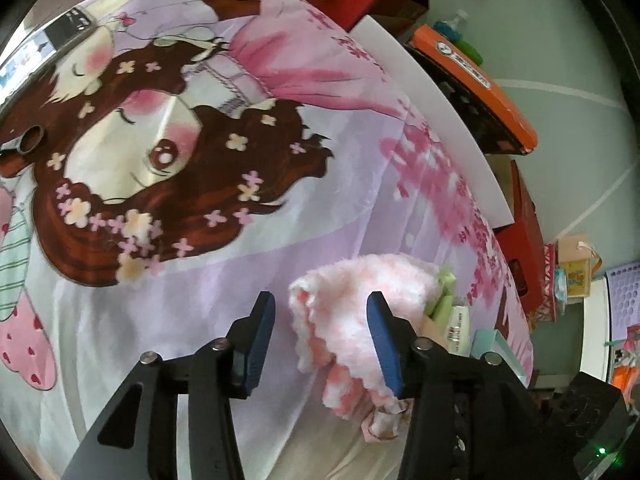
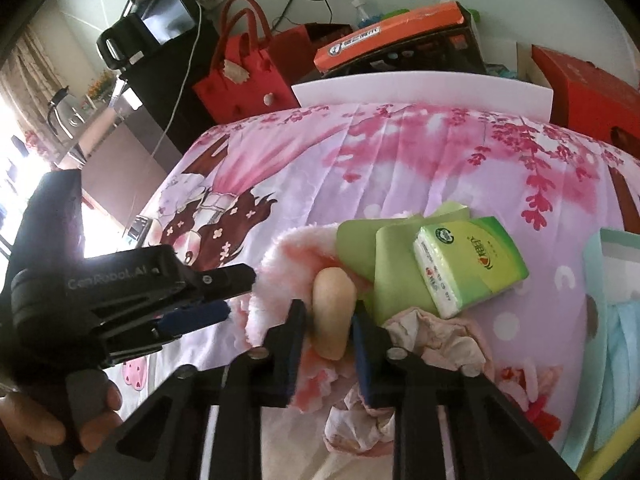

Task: Organize soft objects

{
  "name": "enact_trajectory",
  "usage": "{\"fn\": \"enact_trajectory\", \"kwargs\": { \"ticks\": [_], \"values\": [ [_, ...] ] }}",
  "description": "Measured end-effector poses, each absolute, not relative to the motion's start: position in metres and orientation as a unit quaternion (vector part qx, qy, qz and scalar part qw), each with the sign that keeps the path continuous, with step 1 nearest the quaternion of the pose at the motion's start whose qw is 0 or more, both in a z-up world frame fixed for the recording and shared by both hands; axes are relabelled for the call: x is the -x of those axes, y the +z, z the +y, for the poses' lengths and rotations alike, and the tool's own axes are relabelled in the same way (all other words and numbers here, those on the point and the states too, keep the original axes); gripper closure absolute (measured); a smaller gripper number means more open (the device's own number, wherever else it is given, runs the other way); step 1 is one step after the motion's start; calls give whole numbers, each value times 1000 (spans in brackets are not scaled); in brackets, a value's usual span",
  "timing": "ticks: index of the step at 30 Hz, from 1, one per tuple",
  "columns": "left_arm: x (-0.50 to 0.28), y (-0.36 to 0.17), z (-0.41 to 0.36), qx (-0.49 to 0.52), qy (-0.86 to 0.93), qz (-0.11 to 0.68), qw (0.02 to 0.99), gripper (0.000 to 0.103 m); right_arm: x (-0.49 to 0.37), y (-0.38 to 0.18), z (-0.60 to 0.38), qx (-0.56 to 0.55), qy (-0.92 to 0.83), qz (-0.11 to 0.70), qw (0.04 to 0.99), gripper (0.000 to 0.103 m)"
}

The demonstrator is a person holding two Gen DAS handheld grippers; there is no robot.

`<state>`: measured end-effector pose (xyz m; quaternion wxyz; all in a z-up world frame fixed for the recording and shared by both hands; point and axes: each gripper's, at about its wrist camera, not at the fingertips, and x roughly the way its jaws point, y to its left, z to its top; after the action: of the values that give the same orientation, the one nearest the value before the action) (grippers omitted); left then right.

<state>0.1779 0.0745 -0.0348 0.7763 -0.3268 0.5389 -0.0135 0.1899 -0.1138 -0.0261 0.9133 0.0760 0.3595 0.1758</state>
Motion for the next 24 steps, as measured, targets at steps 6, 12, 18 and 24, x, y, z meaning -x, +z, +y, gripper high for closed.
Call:
{"fn": "enact_trajectory", "kwargs": {
  "ticks": [6, 12, 18, 24],
  "values": [
    [-186, -38, 63, 332, -39, 542, 771, 46, -190, -26, -120, -87, 167, 360, 914, 87],
    [-192, -38, 51, 335, -72, 541, 768, 42, -190, -28, -123, -87, 163, 365, 913, 87],
    [-198, -44, 42, 310, -68, 542, 778, 44, -190, -30, -124, -88, 161, 367, 912, 87],
    [-202, -49, 40, 316, -79, 537, 778, 84, -191, -31, -126, -90, 162, 370, 910, 87]
  ]
}}
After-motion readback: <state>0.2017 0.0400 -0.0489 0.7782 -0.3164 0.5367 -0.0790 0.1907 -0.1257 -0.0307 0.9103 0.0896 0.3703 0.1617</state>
